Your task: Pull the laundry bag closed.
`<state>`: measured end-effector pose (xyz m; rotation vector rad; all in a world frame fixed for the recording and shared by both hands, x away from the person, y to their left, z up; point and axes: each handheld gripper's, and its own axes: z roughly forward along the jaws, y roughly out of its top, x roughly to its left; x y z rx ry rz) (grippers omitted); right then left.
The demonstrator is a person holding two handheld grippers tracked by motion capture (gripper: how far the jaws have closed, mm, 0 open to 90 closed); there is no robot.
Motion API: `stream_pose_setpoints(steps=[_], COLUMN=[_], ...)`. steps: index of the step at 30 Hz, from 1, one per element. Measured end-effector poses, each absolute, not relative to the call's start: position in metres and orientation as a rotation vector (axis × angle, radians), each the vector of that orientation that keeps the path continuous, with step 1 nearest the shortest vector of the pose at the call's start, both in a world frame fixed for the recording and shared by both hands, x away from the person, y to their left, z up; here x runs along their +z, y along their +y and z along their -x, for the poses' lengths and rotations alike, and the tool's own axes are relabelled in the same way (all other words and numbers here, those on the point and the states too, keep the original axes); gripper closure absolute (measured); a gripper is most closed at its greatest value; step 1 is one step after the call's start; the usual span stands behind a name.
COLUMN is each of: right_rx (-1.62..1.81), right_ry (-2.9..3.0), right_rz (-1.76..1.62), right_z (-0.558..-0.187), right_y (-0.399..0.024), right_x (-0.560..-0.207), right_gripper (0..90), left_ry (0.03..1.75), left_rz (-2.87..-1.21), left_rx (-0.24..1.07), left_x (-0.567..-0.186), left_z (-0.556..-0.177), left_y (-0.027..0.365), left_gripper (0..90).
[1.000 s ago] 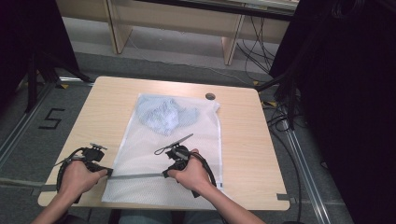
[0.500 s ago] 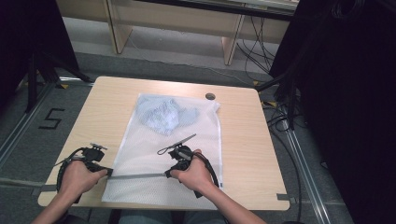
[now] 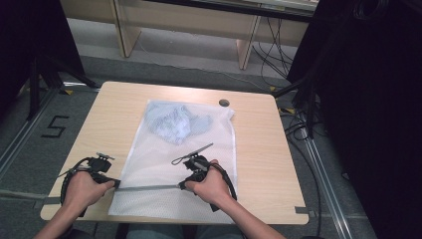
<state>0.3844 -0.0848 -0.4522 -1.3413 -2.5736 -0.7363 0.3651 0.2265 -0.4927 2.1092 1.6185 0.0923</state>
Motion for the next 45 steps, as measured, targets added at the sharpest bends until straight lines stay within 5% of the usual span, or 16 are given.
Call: stream_pose_setpoints(steps=[45], right_rx=[-0.724], right_ry=[-2.551], right_rz=[1.400], right_z=[-0.381], right_y=[-0.108], right_x=[-0.451], right_gripper=[87.0], left_ry=[1.610], left_rz=[-2.124], left_rx=[0.088], left_x=[-0.492], left_z=[-0.365], left_y=[0.227], left_gripper=[89.9])
